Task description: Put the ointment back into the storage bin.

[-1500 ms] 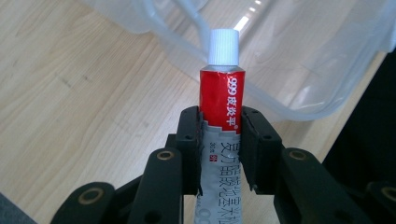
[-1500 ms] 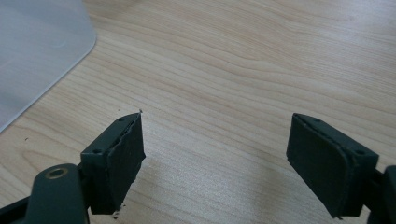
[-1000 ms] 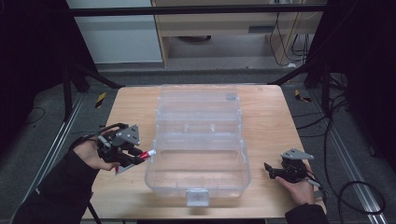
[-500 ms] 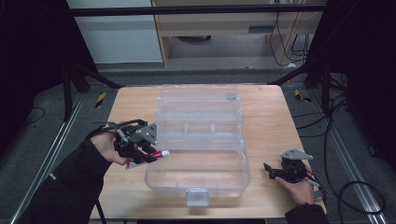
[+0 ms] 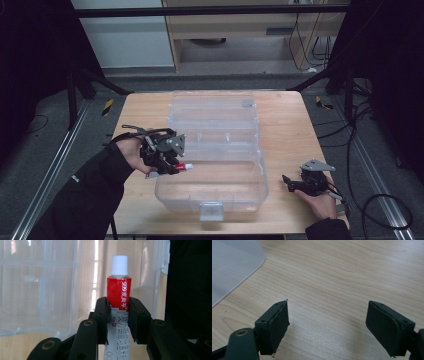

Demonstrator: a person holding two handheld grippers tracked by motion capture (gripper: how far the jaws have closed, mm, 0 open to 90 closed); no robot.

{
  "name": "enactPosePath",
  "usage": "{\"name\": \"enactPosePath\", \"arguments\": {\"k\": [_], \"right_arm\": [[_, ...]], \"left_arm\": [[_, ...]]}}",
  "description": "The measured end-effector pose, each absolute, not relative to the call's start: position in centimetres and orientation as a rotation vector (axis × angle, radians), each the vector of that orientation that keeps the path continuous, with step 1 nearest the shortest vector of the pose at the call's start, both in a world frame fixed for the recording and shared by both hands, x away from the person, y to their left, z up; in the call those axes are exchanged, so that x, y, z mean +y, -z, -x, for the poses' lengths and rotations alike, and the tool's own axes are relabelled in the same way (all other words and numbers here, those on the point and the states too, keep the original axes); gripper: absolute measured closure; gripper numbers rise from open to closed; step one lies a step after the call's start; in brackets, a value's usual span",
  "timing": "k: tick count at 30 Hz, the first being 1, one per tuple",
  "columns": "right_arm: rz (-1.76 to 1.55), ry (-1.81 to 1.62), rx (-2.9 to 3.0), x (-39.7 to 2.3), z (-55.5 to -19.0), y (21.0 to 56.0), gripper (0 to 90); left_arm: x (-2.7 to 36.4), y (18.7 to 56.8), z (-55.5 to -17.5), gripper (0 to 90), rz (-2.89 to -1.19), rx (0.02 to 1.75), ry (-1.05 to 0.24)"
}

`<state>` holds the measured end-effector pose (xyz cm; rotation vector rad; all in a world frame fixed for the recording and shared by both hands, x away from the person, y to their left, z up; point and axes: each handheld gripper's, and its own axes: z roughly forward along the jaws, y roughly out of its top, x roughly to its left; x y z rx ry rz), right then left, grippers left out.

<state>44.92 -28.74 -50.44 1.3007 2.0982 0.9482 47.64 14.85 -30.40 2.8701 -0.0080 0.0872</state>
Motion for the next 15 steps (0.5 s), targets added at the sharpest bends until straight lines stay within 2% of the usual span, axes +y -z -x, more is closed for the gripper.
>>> {"name": "enactPosePath", "arguments": {"k": [15], "right_arm": [[-1.305,-0.95,2.105,-28.7,-44.9,50.5,18.8]], "left_arm": [[11.6,32.8,-48.2,70.4,-2.927,-0.12,-0.063]]}}
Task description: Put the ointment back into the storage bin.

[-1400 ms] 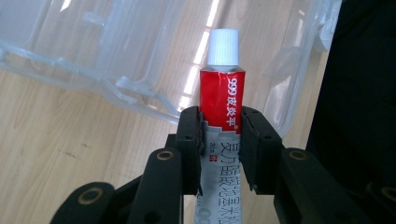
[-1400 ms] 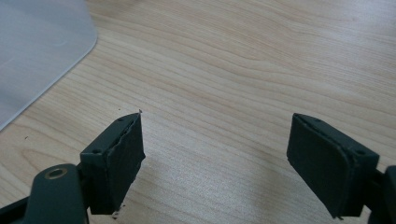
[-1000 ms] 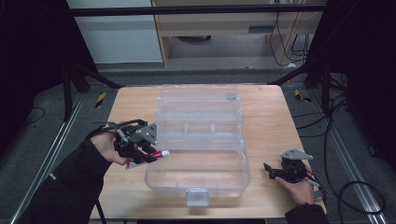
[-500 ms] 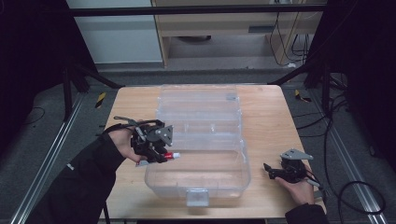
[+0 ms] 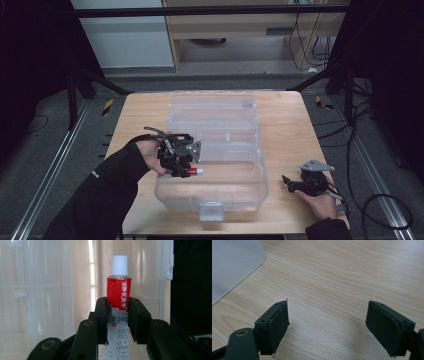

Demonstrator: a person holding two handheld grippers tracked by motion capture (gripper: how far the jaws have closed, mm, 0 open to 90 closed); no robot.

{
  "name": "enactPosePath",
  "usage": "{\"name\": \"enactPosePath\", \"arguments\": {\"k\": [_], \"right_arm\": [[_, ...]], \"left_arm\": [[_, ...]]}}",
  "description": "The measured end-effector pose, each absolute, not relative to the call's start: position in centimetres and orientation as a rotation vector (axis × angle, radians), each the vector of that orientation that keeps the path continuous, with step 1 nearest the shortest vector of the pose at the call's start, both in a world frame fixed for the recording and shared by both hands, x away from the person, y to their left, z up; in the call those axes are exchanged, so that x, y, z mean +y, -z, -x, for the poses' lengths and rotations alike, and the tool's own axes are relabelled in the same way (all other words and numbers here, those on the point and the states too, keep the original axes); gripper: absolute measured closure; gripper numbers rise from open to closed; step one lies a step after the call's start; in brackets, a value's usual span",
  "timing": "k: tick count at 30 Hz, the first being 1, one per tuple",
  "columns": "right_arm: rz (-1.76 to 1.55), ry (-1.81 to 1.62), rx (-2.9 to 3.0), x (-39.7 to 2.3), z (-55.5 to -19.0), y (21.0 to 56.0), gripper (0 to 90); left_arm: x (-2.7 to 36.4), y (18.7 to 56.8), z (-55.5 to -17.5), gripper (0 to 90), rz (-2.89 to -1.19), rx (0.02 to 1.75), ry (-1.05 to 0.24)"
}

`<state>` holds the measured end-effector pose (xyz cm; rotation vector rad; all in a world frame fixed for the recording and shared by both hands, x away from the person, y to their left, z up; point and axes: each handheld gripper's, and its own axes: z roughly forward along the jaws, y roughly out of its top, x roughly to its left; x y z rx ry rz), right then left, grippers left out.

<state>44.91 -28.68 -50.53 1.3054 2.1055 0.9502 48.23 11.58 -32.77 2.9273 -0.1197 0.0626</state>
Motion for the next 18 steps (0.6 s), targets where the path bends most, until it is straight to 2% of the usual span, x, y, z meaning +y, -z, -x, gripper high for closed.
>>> {"name": "enactPosePath", "arguments": {"k": [18], "right_arm": [[-1.294,-0.939,2.117,-28.7,-45.0,50.7,18.8]], "left_arm": [[10.1,36.6,-48.7,70.4,-2.965,-0.196,0.001]]}}
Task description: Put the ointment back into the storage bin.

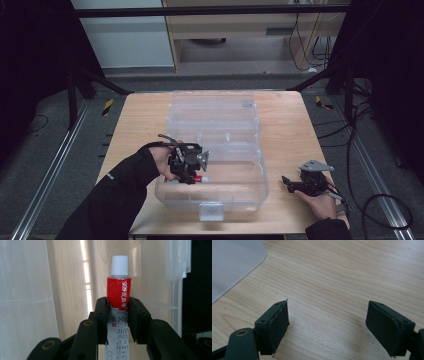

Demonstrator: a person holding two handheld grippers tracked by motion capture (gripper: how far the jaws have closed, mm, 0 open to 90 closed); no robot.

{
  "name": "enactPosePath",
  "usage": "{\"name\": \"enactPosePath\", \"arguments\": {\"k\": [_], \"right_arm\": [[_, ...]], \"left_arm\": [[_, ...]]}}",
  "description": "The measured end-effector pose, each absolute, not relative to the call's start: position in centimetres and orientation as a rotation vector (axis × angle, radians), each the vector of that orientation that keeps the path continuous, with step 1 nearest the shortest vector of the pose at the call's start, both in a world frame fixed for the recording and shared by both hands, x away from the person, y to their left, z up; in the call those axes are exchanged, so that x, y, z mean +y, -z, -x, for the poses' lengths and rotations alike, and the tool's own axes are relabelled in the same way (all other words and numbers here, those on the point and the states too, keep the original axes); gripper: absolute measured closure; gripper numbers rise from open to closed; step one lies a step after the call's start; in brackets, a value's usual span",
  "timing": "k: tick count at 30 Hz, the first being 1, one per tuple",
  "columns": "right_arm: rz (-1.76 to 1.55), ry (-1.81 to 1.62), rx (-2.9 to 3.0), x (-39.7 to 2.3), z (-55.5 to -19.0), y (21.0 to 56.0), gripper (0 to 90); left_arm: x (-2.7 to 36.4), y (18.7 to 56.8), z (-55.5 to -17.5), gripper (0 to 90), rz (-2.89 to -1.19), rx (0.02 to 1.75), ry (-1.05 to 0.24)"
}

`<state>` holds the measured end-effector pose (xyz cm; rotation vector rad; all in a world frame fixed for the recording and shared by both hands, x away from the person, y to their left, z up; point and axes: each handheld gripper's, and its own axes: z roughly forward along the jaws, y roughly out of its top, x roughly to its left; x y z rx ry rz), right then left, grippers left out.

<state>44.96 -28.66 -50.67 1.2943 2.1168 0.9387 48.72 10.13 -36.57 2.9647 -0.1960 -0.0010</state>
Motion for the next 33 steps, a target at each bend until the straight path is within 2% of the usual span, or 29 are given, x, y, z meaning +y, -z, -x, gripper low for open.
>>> {"name": "enactPosePath", "arguments": {"k": [21,23,33], "right_arm": [[-1.293,-0.929,2.131,-28.5,-45.0,50.8,18.7],[-1.289,-0.929,2.134,-28.6,-45.0,50.8,18.7],[-1.292,-0.925,2.137,-28.5,-44.9,50.8,18.6]], "left_arm": [[10.5,40.0,-49.1,70.4,-2.996,-0.168,0.045],[10.6,40.3,-48.8,70.4,-2.995,-0.098,0.056],[10.7,41.6,-48.7,70.4,-3.004,-0.069,0.072]]}}
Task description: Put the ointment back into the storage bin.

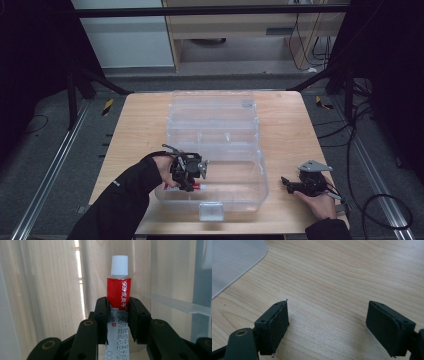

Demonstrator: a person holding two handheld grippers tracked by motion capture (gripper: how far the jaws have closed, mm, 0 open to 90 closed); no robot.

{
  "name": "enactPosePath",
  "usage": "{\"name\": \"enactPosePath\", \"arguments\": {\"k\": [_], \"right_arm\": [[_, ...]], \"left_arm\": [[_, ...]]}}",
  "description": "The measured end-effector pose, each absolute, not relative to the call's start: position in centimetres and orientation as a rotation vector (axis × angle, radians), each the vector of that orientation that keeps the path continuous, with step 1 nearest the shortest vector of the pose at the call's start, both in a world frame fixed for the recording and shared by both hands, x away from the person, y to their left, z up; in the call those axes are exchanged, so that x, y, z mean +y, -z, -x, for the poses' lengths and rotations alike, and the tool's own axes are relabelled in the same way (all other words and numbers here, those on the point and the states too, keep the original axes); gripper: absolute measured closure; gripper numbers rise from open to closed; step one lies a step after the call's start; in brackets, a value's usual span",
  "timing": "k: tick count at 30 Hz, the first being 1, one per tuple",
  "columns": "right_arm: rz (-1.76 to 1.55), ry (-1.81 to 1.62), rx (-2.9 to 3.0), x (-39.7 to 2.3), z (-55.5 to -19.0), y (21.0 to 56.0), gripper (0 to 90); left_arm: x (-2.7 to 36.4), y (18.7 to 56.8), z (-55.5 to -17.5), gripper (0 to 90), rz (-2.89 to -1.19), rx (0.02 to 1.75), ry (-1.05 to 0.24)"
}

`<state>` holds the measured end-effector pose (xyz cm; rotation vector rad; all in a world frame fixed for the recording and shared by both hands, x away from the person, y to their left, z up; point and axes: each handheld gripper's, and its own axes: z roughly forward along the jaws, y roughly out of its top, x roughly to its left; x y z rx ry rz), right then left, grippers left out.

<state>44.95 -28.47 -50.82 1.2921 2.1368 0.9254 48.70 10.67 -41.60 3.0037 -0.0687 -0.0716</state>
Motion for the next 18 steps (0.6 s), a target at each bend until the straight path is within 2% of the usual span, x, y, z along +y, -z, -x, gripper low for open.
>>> {"name": "enactPosePath", "arguments": {"k": [18], "right_arm": [[-1.276,-0.923,2.144,-28.4,-45.0,50.9,18.2]], "left_arm": [[10.5,43.2,-48.9,70.2,-3.008,-0.092,0.065]]}}
